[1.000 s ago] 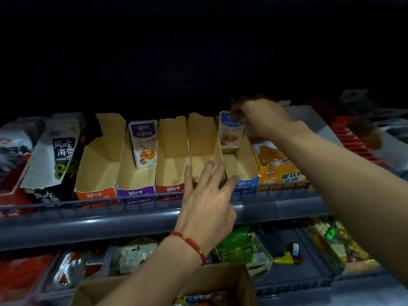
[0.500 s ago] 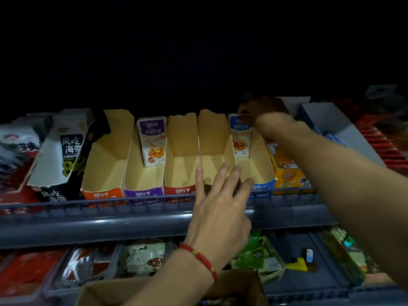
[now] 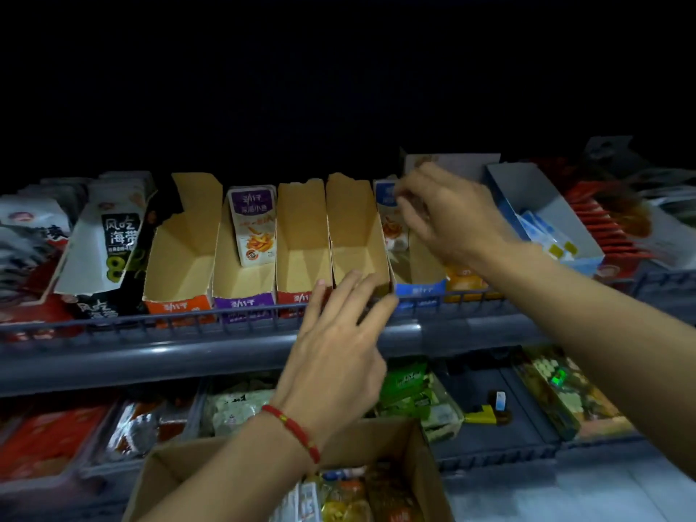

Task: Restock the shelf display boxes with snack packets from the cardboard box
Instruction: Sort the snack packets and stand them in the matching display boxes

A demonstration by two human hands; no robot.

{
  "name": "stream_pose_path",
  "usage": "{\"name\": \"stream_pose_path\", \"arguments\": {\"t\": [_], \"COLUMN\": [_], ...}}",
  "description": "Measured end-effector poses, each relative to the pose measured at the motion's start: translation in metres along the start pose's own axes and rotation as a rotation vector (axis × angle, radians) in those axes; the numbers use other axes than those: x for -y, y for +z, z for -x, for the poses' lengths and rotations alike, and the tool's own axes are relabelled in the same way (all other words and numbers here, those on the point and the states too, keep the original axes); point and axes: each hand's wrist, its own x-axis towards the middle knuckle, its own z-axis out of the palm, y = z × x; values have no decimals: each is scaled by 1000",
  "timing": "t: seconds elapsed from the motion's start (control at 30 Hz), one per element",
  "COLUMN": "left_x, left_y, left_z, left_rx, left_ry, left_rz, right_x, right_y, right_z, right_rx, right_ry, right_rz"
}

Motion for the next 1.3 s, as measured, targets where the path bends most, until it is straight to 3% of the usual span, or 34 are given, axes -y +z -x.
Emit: {"name": "stream_pose_path", "arguments": {"t": [0.1,0.23,0.3,0.43,0.6,0.73,0.9,1.07,1.2,1.3], "left_x": [20,52,68,90,95,96,97,81,65,59], "left_y": [-6,0,10,30,40,42,45,49,50,45], "left_z": [45,105,127,156,167,168,167,163,164,163], "left_rx": [-11,141,264,586,873,916,902,794,729,455], "left_ry": [125,245,224,60,-84,-131,-160,-239,-323,-366], "left_rz": [85,85,97,108,88,97,111,266,477,549], "right_x": [41,98,121,154,183,191,191,186,174,166], "right_y": [-32,-42,-31,9,55,62,59,39,17,3], "right_z": [45,118,148,191,232,236,231,195,174,168], "right_rx": [31,326,527,1108,1403,1441,1444,1184,923,781], "right_ry": [-107,-203,-209,-215,-248,-271,-89,413,1051,1255], "right_rz": [-93,-198,-202,-55,94,114,-10,-432,-1099,-1393]}}
